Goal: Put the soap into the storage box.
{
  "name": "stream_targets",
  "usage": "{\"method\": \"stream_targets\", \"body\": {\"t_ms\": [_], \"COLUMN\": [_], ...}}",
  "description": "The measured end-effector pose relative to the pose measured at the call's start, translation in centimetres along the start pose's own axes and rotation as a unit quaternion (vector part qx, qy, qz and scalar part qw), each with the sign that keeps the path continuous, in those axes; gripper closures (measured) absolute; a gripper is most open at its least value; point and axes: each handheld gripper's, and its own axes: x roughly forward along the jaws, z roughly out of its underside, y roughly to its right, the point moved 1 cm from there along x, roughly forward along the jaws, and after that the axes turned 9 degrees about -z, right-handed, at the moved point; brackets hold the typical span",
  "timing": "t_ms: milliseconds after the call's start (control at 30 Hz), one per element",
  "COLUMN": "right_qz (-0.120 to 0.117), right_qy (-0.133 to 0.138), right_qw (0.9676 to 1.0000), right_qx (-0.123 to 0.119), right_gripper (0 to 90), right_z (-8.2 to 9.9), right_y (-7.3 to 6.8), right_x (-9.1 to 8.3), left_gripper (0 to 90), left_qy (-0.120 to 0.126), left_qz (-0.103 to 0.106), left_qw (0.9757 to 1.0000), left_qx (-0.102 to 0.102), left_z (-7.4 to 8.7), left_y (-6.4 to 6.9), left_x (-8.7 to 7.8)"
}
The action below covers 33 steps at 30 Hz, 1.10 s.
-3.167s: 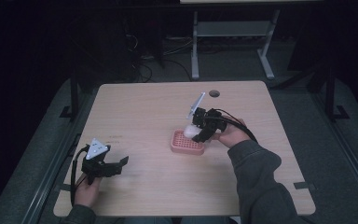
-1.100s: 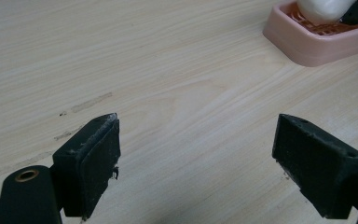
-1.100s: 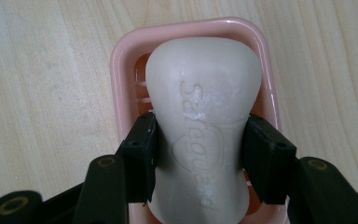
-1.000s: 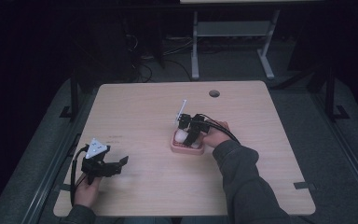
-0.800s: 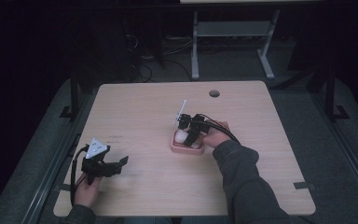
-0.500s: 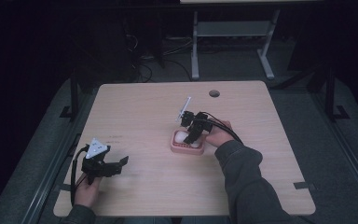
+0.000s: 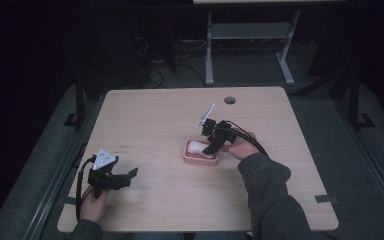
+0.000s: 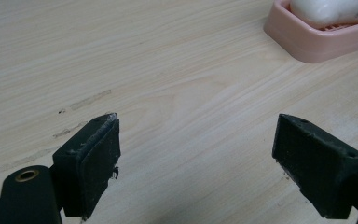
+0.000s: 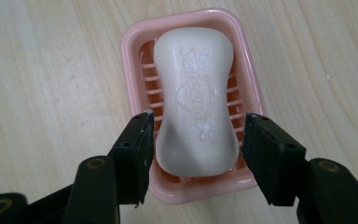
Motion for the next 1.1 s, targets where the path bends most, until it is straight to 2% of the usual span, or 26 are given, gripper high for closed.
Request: {"method": "stream_targets", "body": {"t_ms": [167,267,533,567,1100], "right_qz": [0.003,0.004,0.01,0.008,0.016], "right_qy": [0.007,0.01,0.017,0.018,0.025], "right_qw": [1.0,0.9999,0.9998,0.9997,0.9994], "right_qx": [0.003,0.008,0.01,0.012,0.02], "right_gripper": [41.7,40.2,39.7,39.6,38.8], "right_z": [0.5,0.7,1.3,1.4,2.8], "right_y": [-0.2,-0.2,-0.6,-0.6,-0.9], "right_x": [-0.5,-0.7,-1.1,-1.2,-1.9], "left_gripper": [14.7,14.7,14.7,14.7,14.7], "left_qy": [0.001,-0.002,-0.004,-0.001,-0.002], "left_qz": [0.0,0.0,-0.001,-0.001,-0.001], "left_qw": [1.0,1.0,1.0,1.0,1.0], "left_qx": [-0.003,0.005,0.007,0.002,0.002], "left_z": [0.0,0.0,-0.1,0.0,0.0], "left_y": [0.0,0.0,0.1,0.1,0.2], "left_x": [0.0,0.0,-0.1,0.0,0.1]}}
